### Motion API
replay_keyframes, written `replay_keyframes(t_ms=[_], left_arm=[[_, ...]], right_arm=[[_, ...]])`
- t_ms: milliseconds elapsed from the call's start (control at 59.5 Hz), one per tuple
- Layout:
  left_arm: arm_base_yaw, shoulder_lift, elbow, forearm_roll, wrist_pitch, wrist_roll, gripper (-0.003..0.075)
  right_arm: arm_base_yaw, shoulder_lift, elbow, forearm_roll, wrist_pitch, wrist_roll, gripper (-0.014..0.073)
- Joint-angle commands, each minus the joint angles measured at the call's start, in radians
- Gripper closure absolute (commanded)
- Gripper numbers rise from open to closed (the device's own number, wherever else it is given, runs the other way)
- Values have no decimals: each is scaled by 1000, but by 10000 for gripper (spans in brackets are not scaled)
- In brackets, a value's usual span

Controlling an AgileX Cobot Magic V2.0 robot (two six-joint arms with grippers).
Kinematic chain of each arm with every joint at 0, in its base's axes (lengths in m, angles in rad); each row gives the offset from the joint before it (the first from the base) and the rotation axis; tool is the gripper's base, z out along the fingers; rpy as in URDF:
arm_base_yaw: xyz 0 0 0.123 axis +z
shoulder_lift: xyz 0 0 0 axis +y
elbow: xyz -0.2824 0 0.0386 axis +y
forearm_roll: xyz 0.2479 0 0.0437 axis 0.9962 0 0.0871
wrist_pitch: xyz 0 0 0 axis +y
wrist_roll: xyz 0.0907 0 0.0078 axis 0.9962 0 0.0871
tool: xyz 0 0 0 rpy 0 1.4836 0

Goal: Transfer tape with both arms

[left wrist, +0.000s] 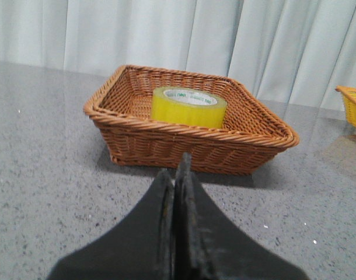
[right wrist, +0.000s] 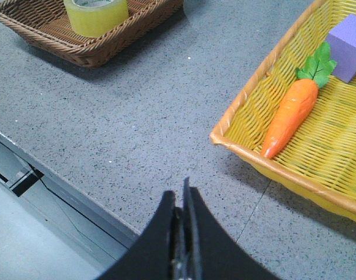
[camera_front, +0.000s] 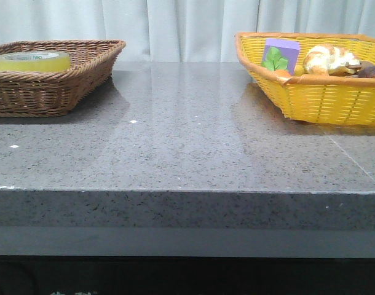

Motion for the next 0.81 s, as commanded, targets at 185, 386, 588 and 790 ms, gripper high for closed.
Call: replay_keyframes(t_ms=[185, 386, 588, 790], left_arm=[[0, -21, 8, -16, -141, 19, 741], [0, -21, 8, -27, -141, 19, 741], [0, -21, 8, -30, -141, 19, 741], [0, -19, 8, -30, -141, 19, 741]], right_arm=[[-7, -2, -25, -2, -69, -6, 660], [-7, -2, -25, -2, -69, -6, 660], [-7, -2, -25, -2, -69, -6, 660], [-7, -2, -25, -2, -69, -6, 660]])
